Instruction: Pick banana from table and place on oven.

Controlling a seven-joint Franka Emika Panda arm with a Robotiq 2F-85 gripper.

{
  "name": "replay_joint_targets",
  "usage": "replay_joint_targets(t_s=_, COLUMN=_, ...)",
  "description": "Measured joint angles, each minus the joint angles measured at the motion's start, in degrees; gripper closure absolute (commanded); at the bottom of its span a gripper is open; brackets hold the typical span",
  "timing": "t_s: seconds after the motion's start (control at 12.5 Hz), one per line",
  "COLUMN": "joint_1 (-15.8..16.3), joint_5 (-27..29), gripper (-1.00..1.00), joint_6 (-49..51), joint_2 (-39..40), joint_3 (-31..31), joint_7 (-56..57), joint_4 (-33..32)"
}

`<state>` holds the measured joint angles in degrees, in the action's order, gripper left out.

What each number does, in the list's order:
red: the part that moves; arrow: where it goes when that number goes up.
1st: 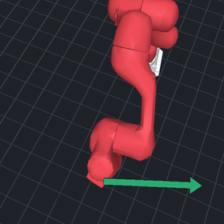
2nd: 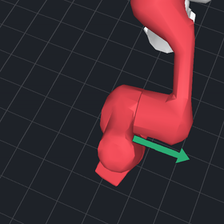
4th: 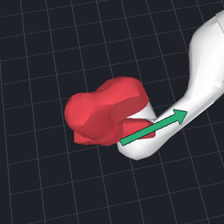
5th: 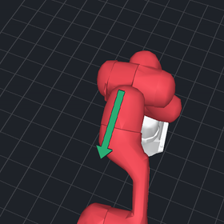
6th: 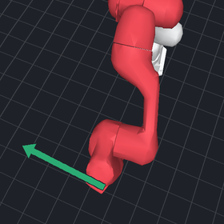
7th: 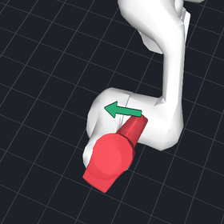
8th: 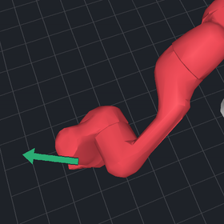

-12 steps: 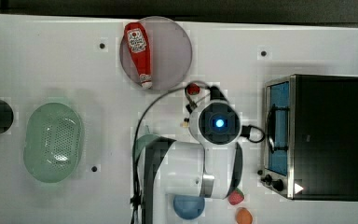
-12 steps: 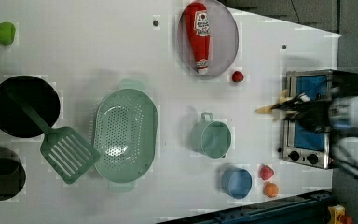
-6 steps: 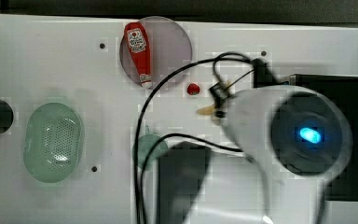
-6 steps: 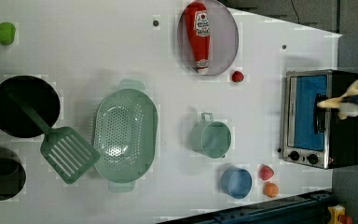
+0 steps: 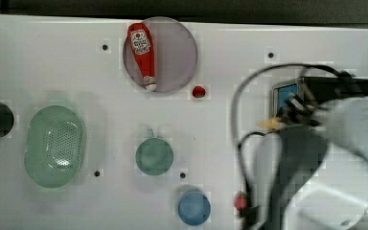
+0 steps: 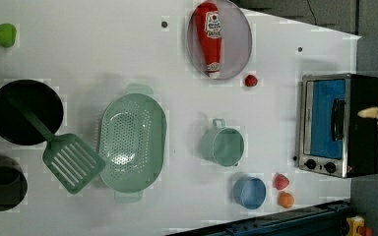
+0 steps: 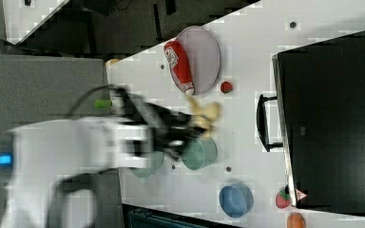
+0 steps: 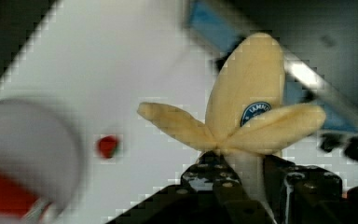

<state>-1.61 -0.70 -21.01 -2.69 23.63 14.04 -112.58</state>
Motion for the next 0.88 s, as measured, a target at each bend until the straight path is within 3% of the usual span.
replay_joint_targets(t_s=0.32, joint_1=-3.03, joint_5=-0.90, gripper=0.49, joint_6=-7.97, joint_2=9.19, joint_3=9.97, joint_7=8.18, joint_4=-2.01)
replay_joint_targets(t_s=0.48, joint_1=-4.71, joint_5=-3.08, gripper=0.49, joint_6=-10.35, joint_2=11.39, joint_3=11.12, joint_7=9.61, joint_4=-2.80)
replay_joint_targets(t_s=0.88, joint_1=-4.23, joint_5=-2.06, gripper=0.49, joint_6=-11.02, joint_2=13.40, joint_3=10.73, joint_7=12.77, joint_4=-1.34)
